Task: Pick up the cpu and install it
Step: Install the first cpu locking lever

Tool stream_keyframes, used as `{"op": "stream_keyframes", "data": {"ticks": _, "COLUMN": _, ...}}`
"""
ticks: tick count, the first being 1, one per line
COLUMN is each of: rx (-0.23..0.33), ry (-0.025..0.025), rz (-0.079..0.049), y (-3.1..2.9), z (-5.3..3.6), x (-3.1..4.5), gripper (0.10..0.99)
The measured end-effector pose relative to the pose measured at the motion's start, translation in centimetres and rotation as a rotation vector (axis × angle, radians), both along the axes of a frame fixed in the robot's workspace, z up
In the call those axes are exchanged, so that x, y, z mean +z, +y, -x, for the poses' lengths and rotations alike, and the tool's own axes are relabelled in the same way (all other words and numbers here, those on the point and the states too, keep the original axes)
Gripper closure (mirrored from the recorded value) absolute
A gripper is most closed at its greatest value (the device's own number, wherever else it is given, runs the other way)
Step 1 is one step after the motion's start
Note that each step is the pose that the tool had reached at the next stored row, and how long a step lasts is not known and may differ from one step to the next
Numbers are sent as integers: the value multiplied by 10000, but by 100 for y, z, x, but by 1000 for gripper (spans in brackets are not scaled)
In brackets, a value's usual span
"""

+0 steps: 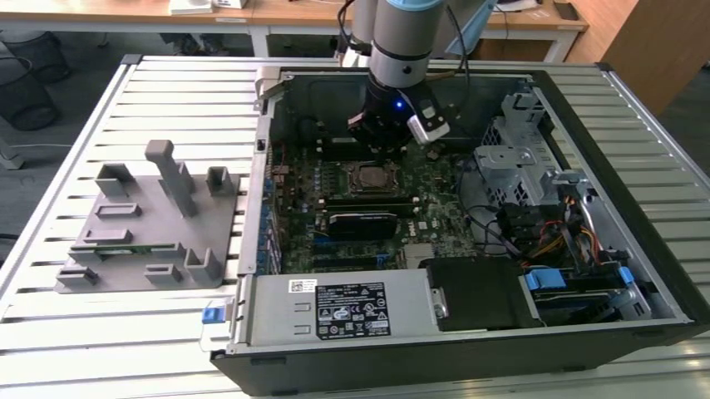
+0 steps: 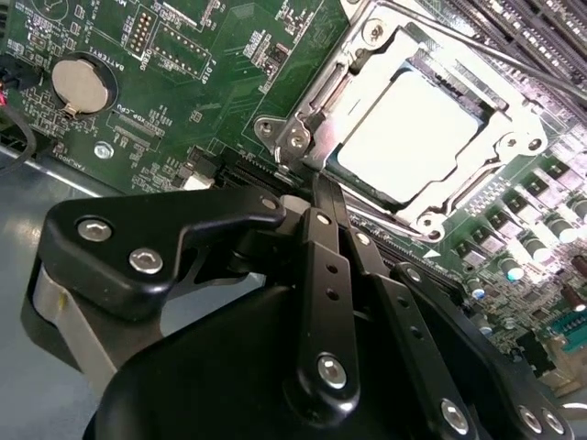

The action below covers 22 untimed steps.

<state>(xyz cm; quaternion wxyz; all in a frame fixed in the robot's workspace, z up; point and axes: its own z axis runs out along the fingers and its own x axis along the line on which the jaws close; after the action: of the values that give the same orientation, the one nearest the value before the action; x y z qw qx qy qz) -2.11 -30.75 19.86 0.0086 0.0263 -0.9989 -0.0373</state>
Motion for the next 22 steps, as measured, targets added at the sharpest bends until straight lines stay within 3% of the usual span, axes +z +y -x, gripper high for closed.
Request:
{"op": "stream_keyframes", "data": {"ticks": 4, "rx": 5, "ry": -2, "rz": 4, "y": 1, "z": 0, "x": 29, "gripper": 980}}
{"op": "stream_keyframes", "data": {"ticks": 6, "rx": 4, "ry": 0, "rz": 147, "y": 1, "z": 0, "x": 27, "gripper": 980}}
{"op": "stream_keyframes", "data": {"ticks": 10, "rx": 5, "ry": 0, "rz": 569, "y": 4, "z": 0, "x": 7, "gripper": 980}}
{"op": "stream_keyframes", "data": {"ticks": 12, "rx": 6, "ry": 4, "rz": 650, "y": 11, "z": 1, "x": -8, "gripper": 980}}
{"op": "stream_keyframes", "data": {"ticks": 16, "rx": 7, "ry": 6, "rz": 606, "y": 20, "z": 2, "x": -25, "gripper": 980}}
{"op": "stream_keyframes", "data": {"ticks": 22, "rx": 23, "ry": 4, "rz": 160, "y": 25, "z": 2, "x": -29, "gripper": 980}}
